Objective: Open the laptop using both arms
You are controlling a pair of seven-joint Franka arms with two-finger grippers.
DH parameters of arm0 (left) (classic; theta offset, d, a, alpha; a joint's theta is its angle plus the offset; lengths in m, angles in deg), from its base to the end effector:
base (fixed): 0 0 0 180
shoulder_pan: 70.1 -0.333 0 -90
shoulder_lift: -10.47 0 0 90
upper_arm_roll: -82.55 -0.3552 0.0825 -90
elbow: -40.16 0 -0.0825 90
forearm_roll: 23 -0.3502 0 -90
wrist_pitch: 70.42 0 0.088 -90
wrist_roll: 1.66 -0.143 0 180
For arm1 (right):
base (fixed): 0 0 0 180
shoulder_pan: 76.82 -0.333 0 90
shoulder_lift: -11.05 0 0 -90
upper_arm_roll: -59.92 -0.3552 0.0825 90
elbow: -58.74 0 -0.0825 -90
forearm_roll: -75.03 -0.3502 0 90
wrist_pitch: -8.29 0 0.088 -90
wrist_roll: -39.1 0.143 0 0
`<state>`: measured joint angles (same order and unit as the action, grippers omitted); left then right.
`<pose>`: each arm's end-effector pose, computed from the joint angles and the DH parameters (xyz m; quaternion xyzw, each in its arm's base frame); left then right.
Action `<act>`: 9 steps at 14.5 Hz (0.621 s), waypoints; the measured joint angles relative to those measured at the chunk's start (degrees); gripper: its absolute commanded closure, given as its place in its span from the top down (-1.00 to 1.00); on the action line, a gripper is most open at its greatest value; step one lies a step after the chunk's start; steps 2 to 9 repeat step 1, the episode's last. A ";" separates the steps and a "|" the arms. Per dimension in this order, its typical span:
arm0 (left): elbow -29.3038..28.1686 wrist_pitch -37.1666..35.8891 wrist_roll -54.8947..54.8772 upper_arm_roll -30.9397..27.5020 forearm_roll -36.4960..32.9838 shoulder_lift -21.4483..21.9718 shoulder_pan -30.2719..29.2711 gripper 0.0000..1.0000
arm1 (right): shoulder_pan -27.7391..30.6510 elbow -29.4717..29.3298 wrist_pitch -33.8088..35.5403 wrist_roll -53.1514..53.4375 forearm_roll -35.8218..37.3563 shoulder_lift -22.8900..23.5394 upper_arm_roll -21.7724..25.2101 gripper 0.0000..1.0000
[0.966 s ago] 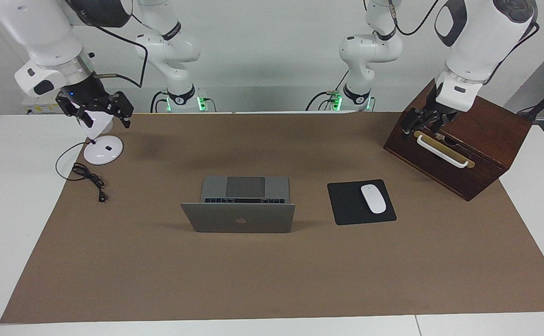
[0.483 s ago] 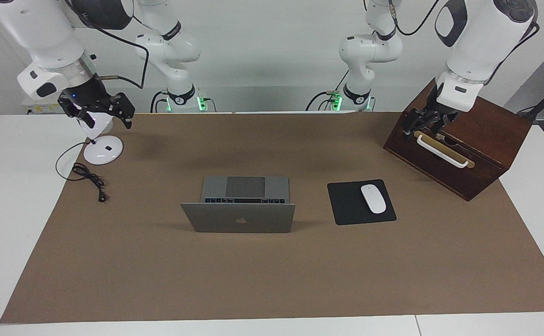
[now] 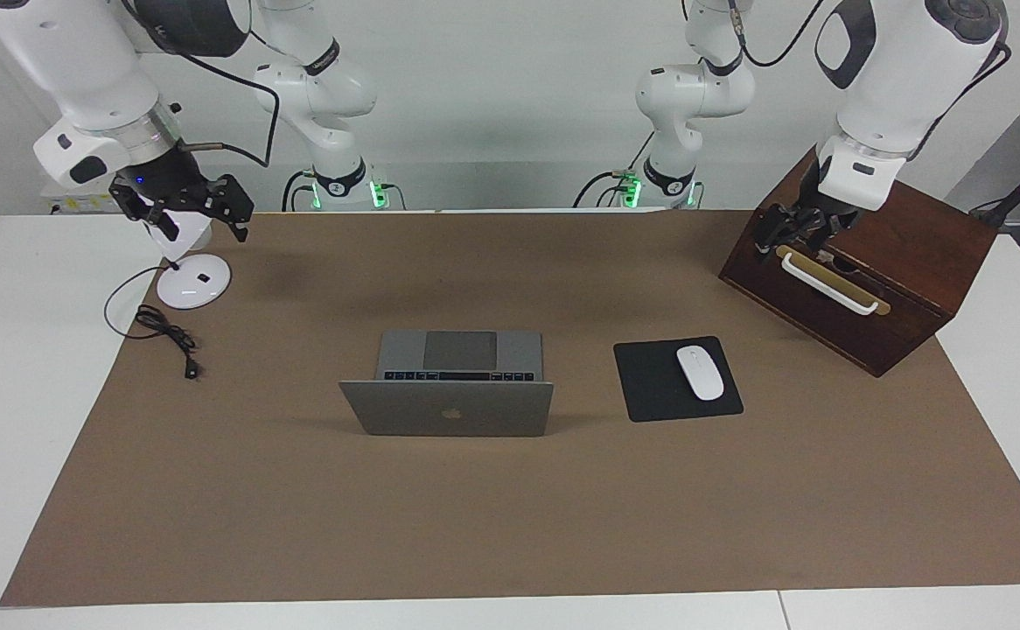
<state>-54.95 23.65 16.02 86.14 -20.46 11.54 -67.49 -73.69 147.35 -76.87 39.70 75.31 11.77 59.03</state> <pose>0.5154 -0.0624 0.6045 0.9946 0.1016 -0.0042 0.0211 0.5131 -0.0209 0.6247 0.9990 -0.0249 -0.0364 0.0018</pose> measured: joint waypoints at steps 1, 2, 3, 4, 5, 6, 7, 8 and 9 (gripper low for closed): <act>0.00 0.00 -0.03 0.00 0.00 0.00 0.00 1.00 | 0.00 0.00 0.00 0.00 0.00 0.00 0.00 1.00; 0.00 0.00 -0.03 0.00 0.00 0.00 0.00 1.00 | 0.00 0.00 0.00 0.00 0.00 0.00 0.00 1.00; 0.00 0.00 -0.03 0.00 0.00 0.00 0.00 1.00 | 0.00 0.00 0.00 0.00 0.00 0.00 0.00 1.00; 0.00 0.00 -0.03 0.00 0.00 0.00 0.00 1.00 | 0.00 0.00 0.00 0.00 0.00 0.00 0.00 1.00; 0.00 0.00 -0.03 0.00 0.00 0.00 0.00 1.00 | 0.00 0.00 0.00 0.00 0.00 0.00 0.00 1.00; 0.00 0.00 -0.03 0.00 0.00 0.00 0.00 1.00 | 0.00 0.00 0.00 0.00 0.00 0.00 0.00 1.00; 0.00 0.00 -0.03 0.00 0.00 0.00 0.00 1.00 | 0.00 0.00 0.00 0.00 0.00 0.00 0.00 1.00; 0.00 0.00 -0.03 0.00 0.00 0.00 0.00 1.00 | 0.00 0.00 0.00 0.00 0.00 0.00 0.00 1.00; 0.00 0.00 -0.03 0.00 0.00 0.00 0.00 1.00 | 0.00 0.00 0.00 0.00 0.00 0.00 0.00 1.00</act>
